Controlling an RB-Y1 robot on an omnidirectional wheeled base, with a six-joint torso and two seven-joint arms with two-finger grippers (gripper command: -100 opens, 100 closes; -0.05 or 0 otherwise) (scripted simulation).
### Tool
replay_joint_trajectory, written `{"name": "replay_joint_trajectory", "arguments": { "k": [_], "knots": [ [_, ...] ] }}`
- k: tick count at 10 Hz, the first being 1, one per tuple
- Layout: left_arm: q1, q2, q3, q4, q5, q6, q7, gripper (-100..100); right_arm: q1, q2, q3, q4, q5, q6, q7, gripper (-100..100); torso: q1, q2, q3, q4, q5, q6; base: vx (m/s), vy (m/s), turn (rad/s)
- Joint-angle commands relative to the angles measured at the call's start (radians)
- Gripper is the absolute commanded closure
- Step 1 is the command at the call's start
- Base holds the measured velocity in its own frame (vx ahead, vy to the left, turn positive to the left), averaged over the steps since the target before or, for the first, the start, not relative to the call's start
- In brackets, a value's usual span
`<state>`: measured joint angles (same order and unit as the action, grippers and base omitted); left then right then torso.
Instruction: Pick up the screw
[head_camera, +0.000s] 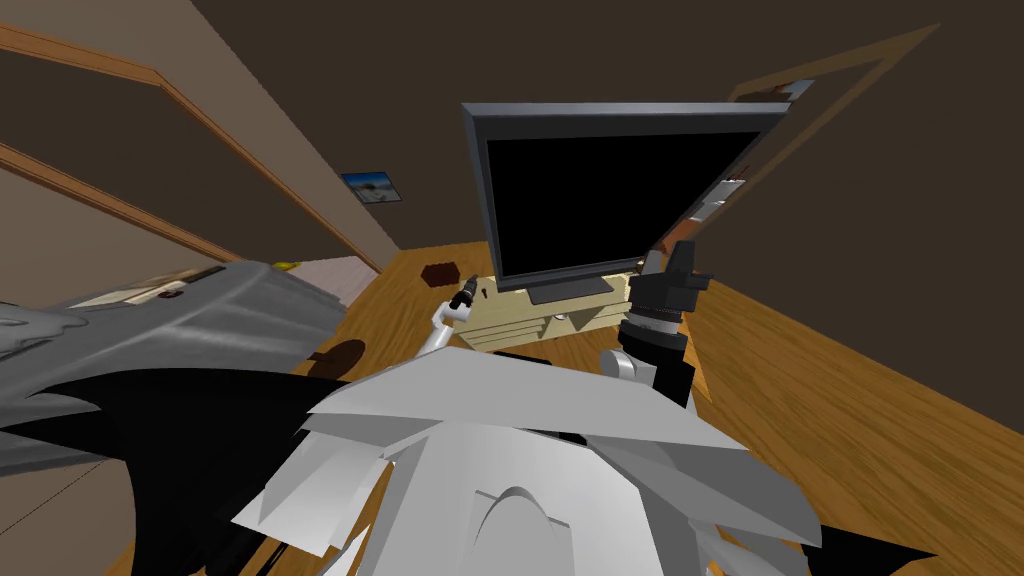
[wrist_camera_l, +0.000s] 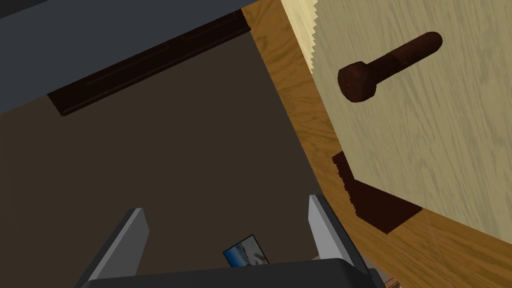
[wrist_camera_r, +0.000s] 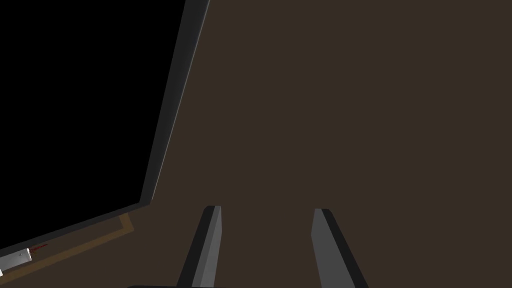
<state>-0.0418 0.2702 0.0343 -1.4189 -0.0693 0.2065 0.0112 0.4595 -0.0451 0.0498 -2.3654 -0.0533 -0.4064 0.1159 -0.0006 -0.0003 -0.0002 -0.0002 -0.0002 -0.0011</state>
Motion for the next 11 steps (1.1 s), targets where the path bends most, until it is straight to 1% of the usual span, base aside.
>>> {"name": "replay_joint_trajectory", "arguments": {
  "k": [1,2,3,4,5,6,7,8,9,10,11],
  "knots": [
    [-0.035,0.012,0.001,0.05,0.003,0.05,-0.007,-100,0.0,0.0,0.0,0.0,0.0,0.0,0.0,0,0.0,0.0,0.0,0.0,0.0,0.0,0.004,-0.011,-0.151],
    [-0.035,0.012,0.001,0.066,0.003,0.054,-0.007,-100,0.0,0.0,0.0,0.0,0.0,0.0,0.0,0,0.0,0.0,0.0,0.0,0.0,0.001,0.005,-0.007,-0.085],
    [-0.069,0.021,0.003,0.105,0.005,0.094,-0.014,-100,0.0,0.0,0.0,0.0,0.0,0.0,0.0,0,0.0,0.0,0.0,0.0,0.0,0.0,0.007,-0.011,-0.121],
    [-0.069,0.021,0.003,0.123,0.005,0.098,-0.014,-100,0.0,0.0,0.0,0.0,0.0,0.0,0.0,0,0.0,0.0,0.0,0.0,0.0,0.0,0.006,-0.008,-0.091],
    [-0.103,0.032,0.005,0.161,0.008,0.14,-0.02,-100,0.0,0.0,0.0,0.0,0.0,0.0,0.0,0,0.0,0.0,0.0,0.0,0.0,0.0,0.005,-0.012,-0.171],
    [-0.103,0.032,0.005,0.181,0.008,0.14,-0.02,-100,0.0,0.0,0.0,0.0,0.0,0.0,0.0,0,0.0,0.0,0.0,0.0,0.0,0.001,0.005,-0.006,-0.087],
    [-0.136,0.043,0.007,0.211,0.01,0.183,-0.026,-100,0.0,0.0,0.0,0.0,0.0,0.0,0.0,0,0.0,0.0,0.0,0.0,0.0,0.0,0.004,-0.012,-0.14],
    [-0.136,0.043,0.007,0.238,0.01,0.183,-0.026,-100,0.0,0.0,0.0,0.0,0.0,0.0,0.0,0,0.0,0.0,0.0,0.0,0.0,0.0,0.004,-0.007,-0.085],
    [-0.169,0.054,0.008,0.269,0.012,0.225,-0.033,-100,0.0,0.0,0.0,0.0,0.0,0.0,0.0,0,0.0,0.0,0.0,0.0,0.0,0.0,0.004,-0.01,-0.117],
    [-0.169,0.054,0.008,0.296,0.012,0.225,-0.033,-100,0.0,0.0,0.0,0.0,0.0,0.0,0.0,0,0.0,0.0,0.0,0.0,0.0,0.0,0.004,-0.006,-0.099],
    [-0.169,0.054,0.008,0.296,0.012,0.225,-0.033,-100,0.0,0.0,0.0,0.0,0.0,0.0,0.0,0,0.0,0.0,0.0,0.0,0.0,0.0,0.0,0.0,0.0]
  ]
}}
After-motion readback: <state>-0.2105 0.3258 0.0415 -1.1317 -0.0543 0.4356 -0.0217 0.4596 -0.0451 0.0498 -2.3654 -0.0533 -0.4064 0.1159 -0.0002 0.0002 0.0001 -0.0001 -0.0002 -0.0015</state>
